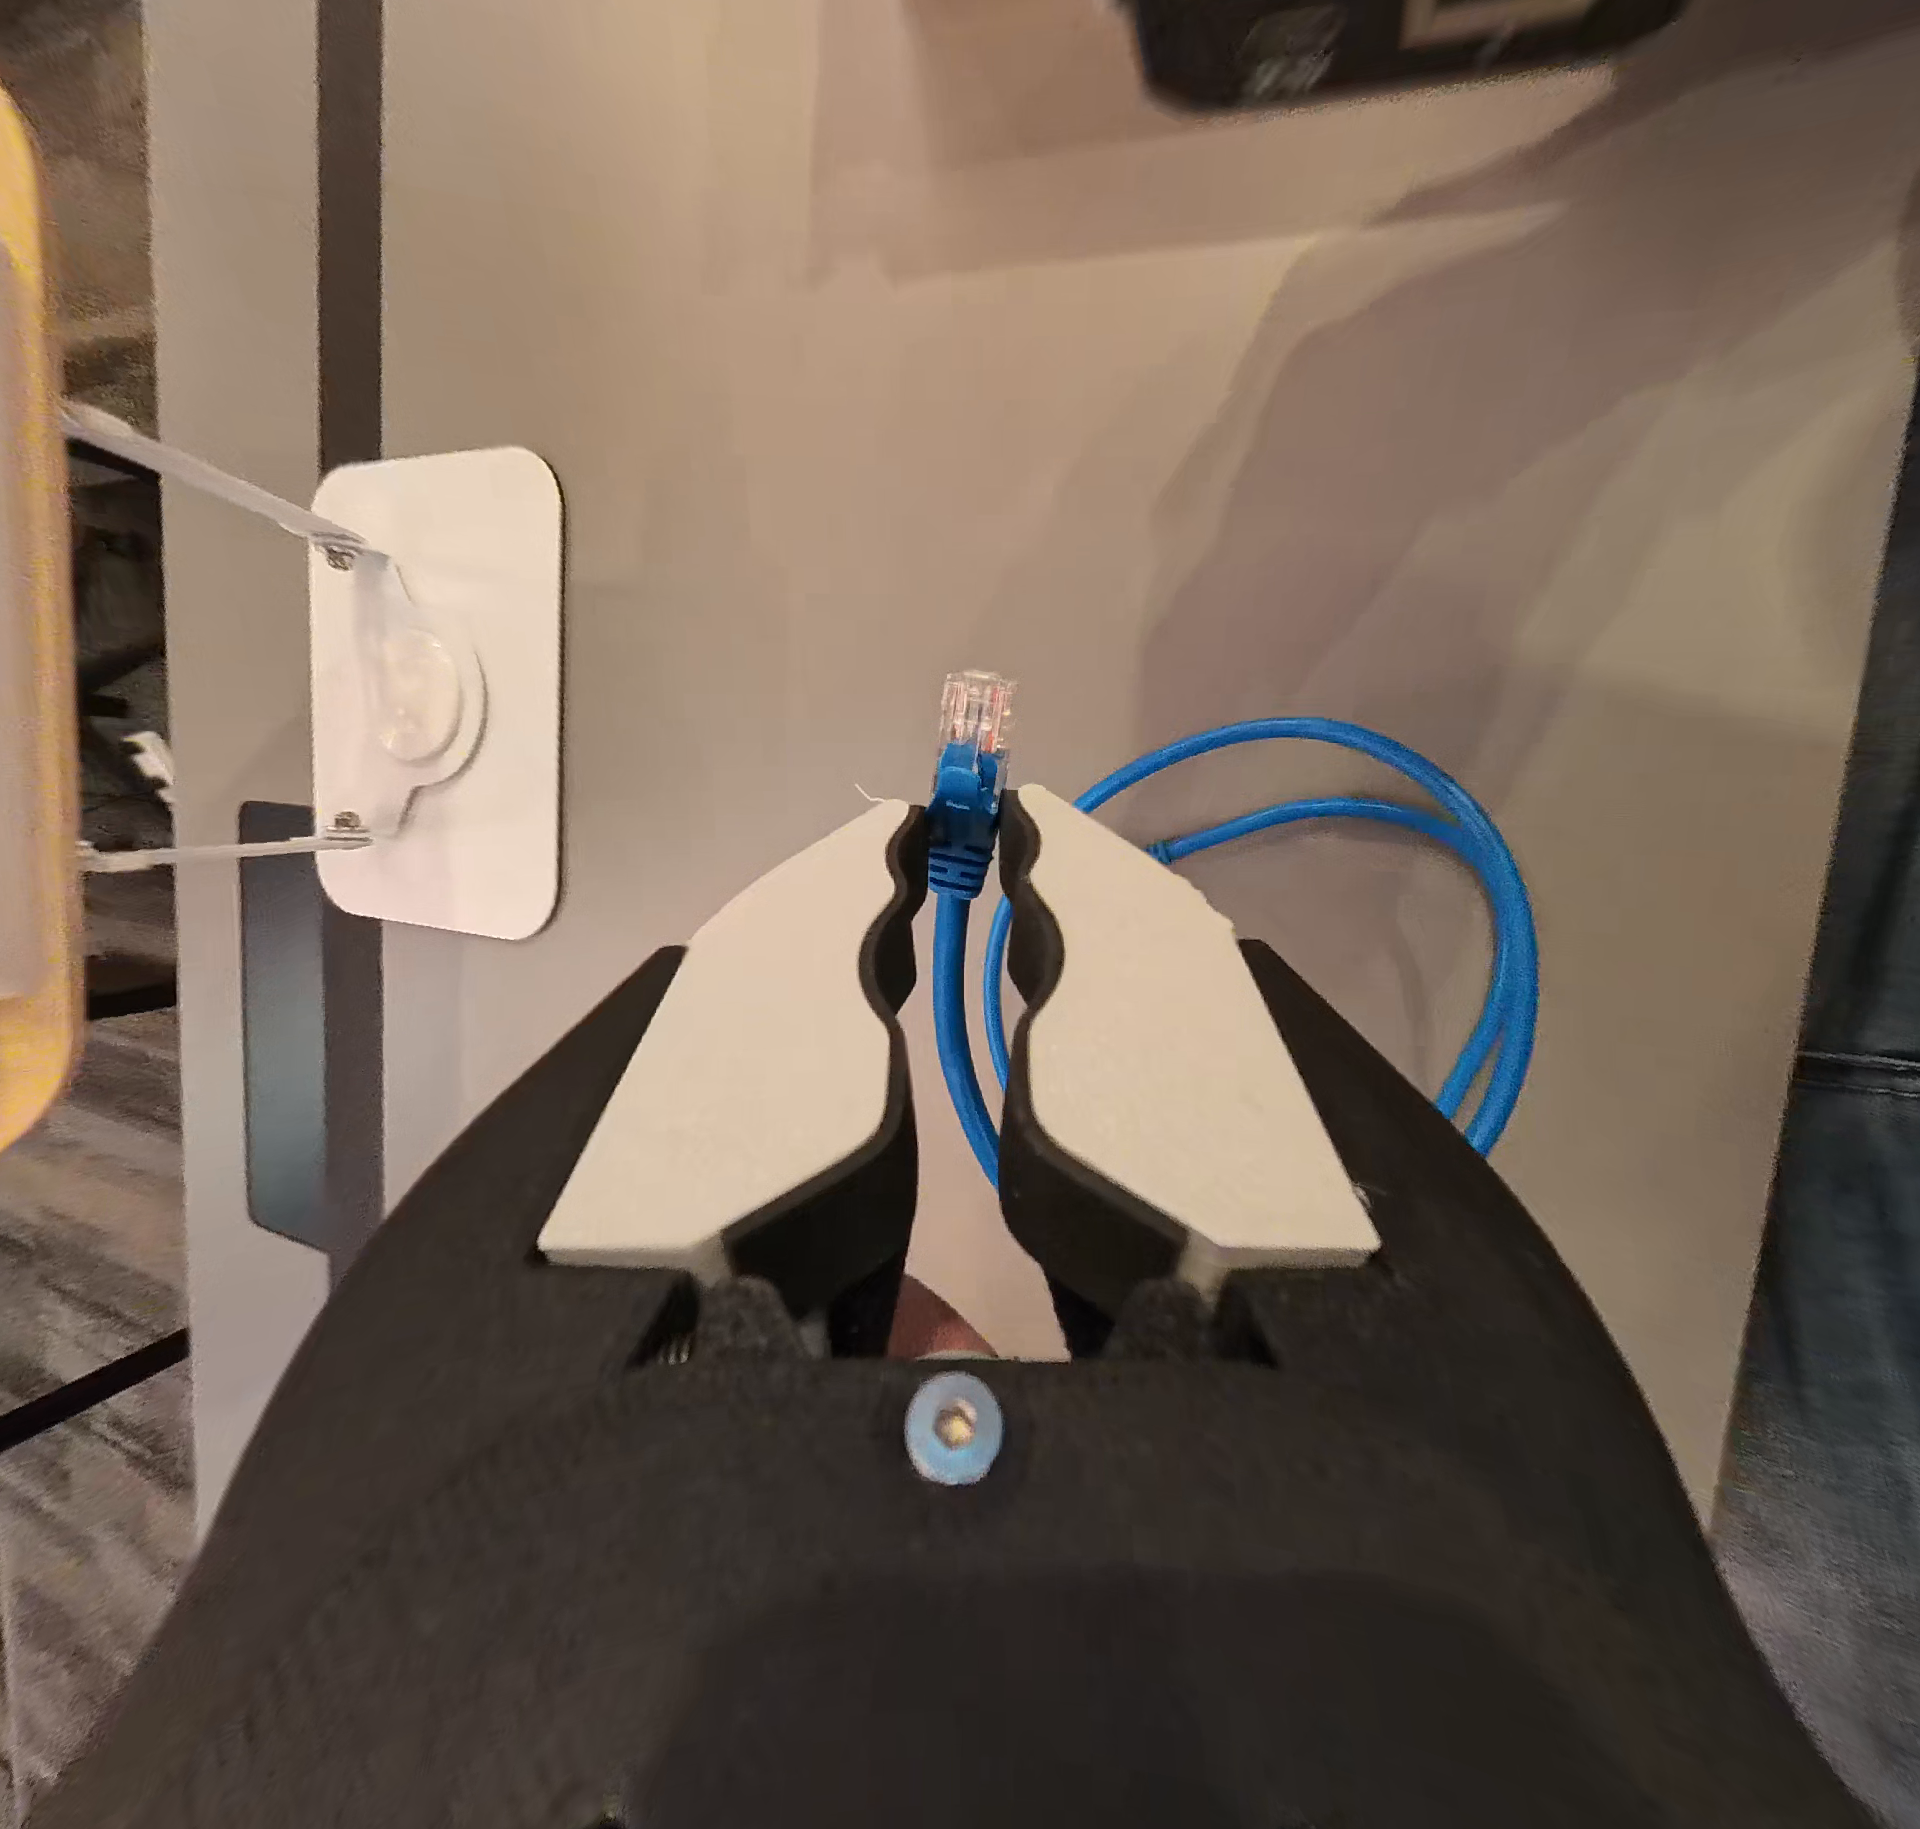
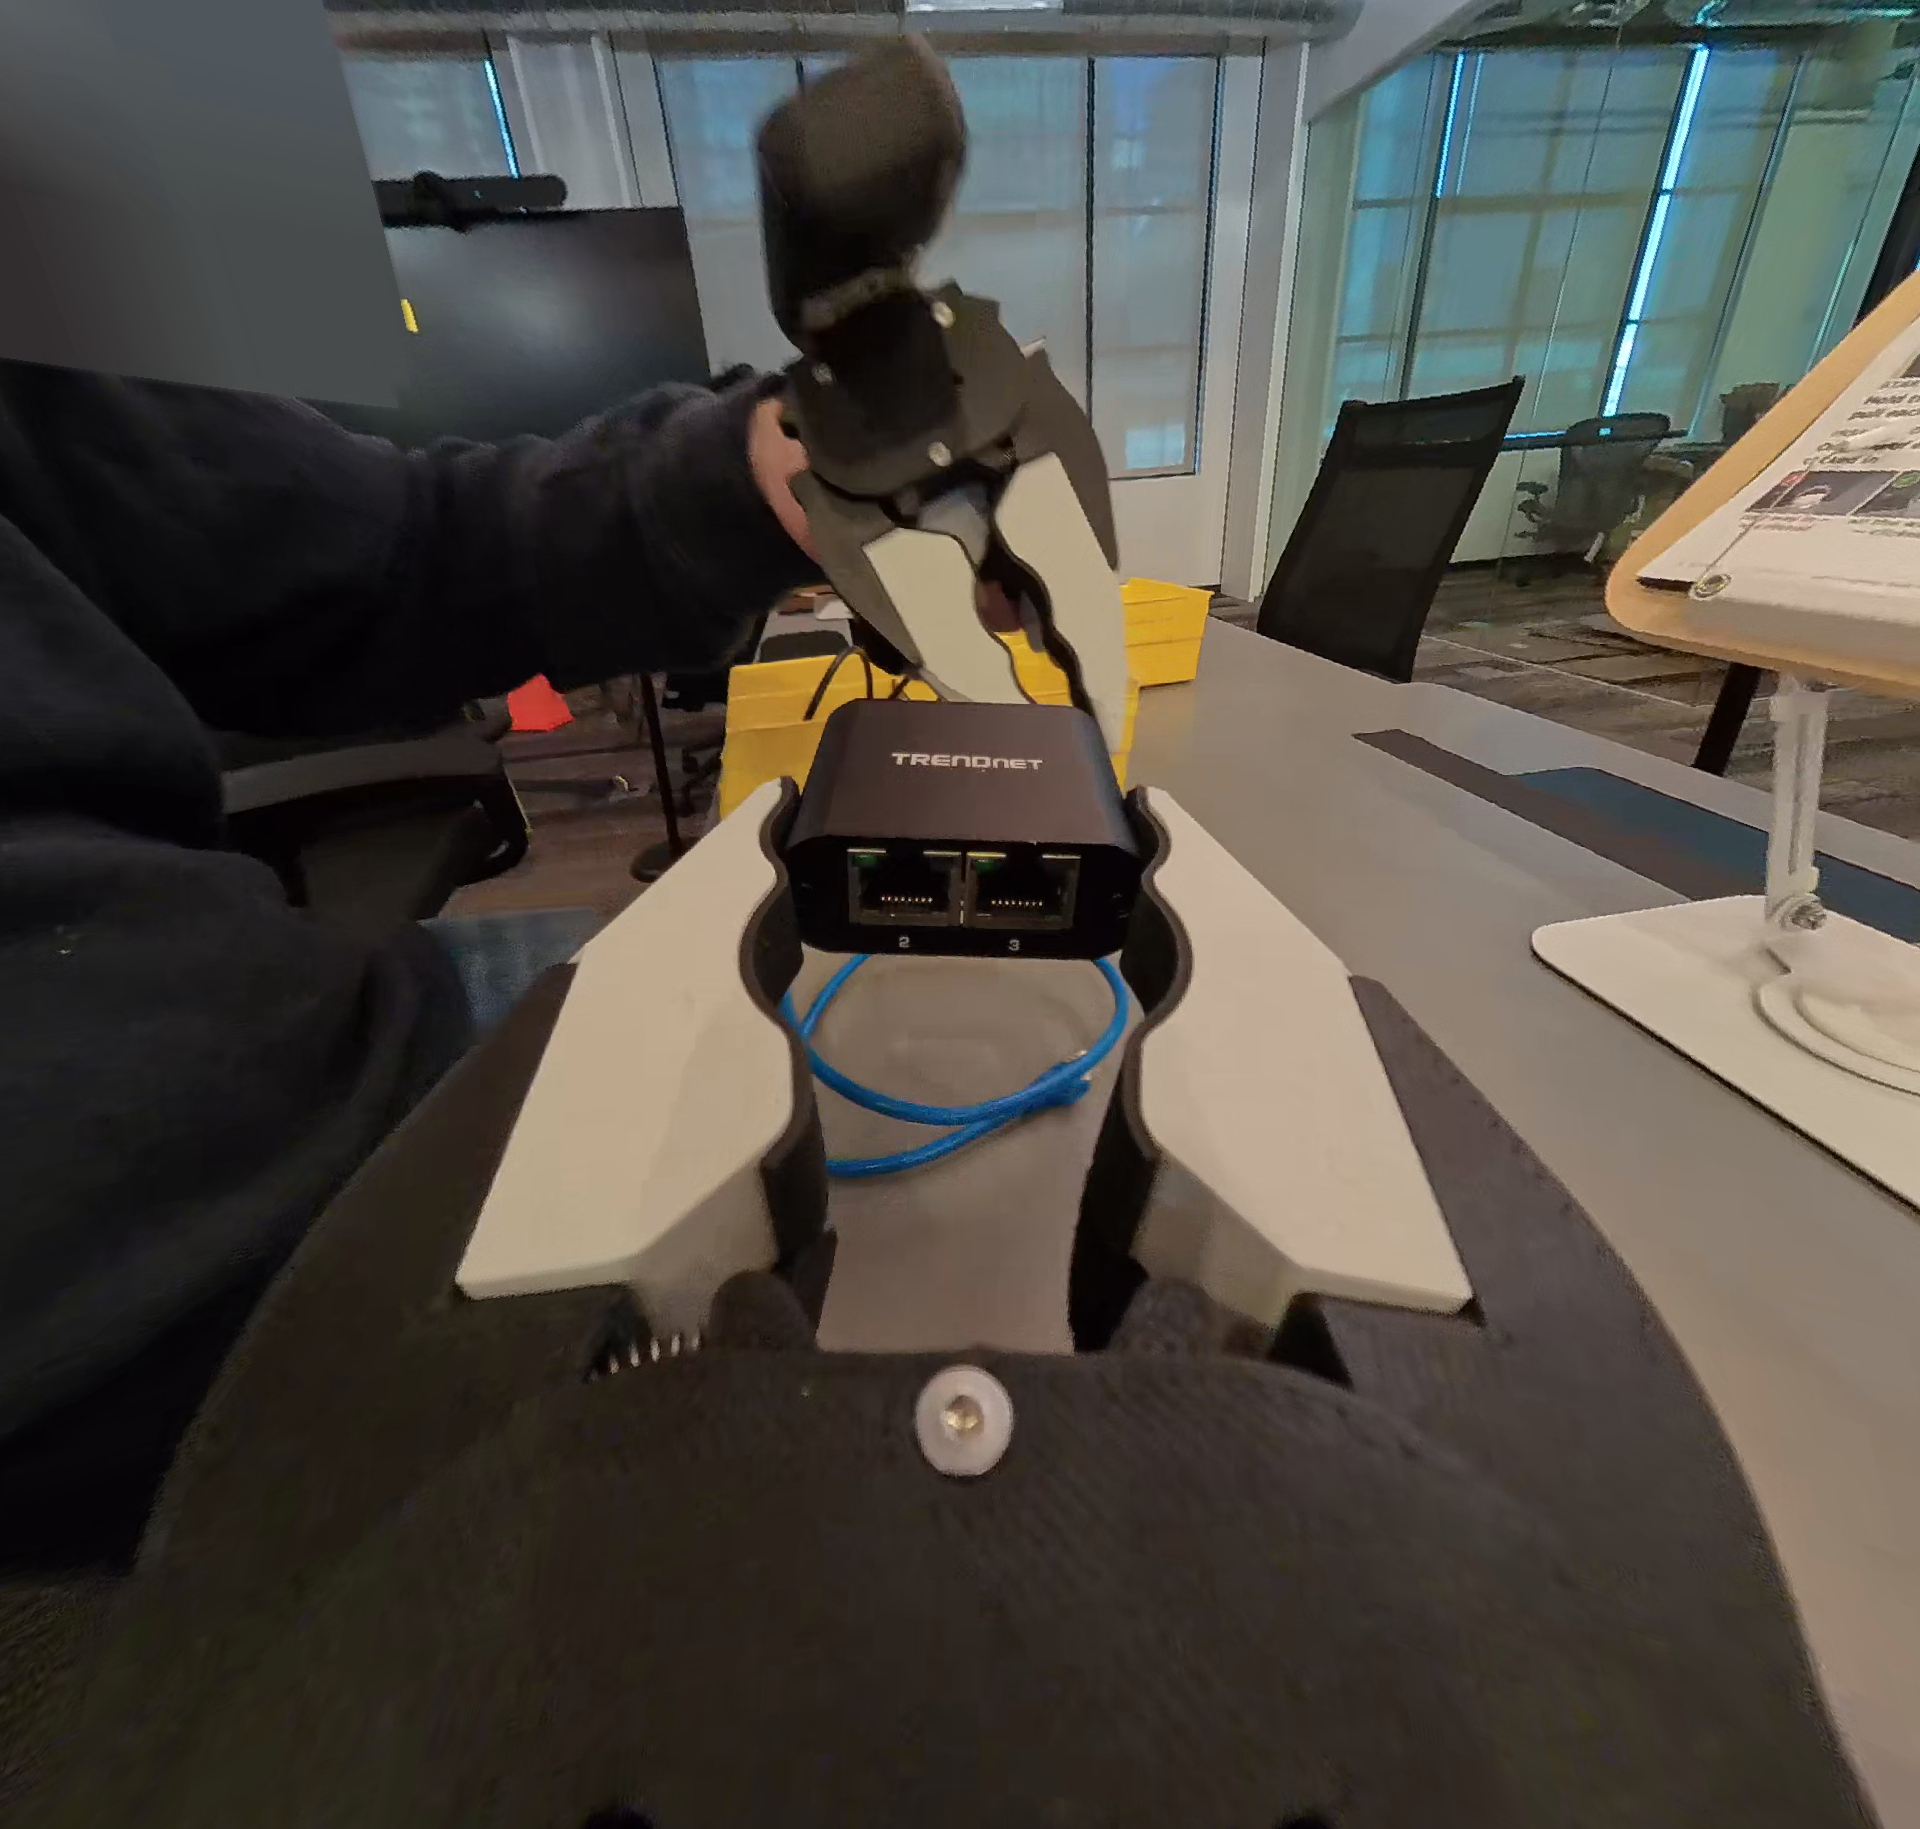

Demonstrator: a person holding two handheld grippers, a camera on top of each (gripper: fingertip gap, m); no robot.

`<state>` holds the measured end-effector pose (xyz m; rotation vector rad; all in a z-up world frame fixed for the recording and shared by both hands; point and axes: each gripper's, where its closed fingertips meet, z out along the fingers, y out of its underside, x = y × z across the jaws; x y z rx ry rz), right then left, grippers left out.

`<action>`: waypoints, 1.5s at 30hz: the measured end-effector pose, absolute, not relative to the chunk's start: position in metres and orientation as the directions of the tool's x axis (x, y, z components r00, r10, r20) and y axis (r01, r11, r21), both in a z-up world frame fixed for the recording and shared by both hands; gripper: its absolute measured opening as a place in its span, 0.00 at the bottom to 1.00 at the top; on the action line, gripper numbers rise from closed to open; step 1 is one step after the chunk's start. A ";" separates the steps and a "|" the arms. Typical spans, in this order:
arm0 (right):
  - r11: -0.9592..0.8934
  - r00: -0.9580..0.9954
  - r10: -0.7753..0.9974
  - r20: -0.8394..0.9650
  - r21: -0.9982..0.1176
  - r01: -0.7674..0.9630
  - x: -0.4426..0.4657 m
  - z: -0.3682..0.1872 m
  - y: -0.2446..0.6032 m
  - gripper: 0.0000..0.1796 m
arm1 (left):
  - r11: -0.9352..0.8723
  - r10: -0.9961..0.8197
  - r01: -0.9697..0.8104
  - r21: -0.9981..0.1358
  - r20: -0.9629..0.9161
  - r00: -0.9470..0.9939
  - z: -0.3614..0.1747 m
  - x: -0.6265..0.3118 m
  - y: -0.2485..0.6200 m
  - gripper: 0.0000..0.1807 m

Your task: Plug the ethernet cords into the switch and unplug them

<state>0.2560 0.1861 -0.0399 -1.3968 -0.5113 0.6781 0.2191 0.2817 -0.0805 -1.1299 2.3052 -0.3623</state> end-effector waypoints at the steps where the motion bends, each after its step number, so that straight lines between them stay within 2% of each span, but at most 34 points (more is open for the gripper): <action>1: 0.041 0.718 0.694 -0.057 -0.992 -0.118 0.257 -0.040 0.188 0.33 | 0.613 -0.790 -0.645 -0.456 -0.352 -0.502 -0.075 0.218 0.276 0.07; 26: 0.062 0.739 0.672 0.038 -0.998 -0.005 0.251 -0.042 0.212 0.33 | 0.662 -0.749 -0.687 -0.298 -0.290 -0.595 -0.053 0.228 0.228 0.07; 35: 0.031 0.753 0.644 0.135 -0.988 0.151 0.247 -0.047 0.215 0.33 | 0.688 -0.719 -0.695 -0.206 -0.317 -0.618 -0.059 0.224 0.232 0.07; 41: -0.003 0.743 0.647 0.170 -0.974 0.226 0.245 -0.049 0.217 0.33 | 0.707 -0.700 -0.682 -0.188 -0.328 -0.635 -0.061 0.225 0.229 0.07; 45: 0.001 0.742 0.655 0.144 -0.982 0.190 0.247 -0.044 0.214 0.33 | 0.702 -0.709 -0.666 -0.252 -0.337 -0.620 -0.054 0.229 0.226 0.07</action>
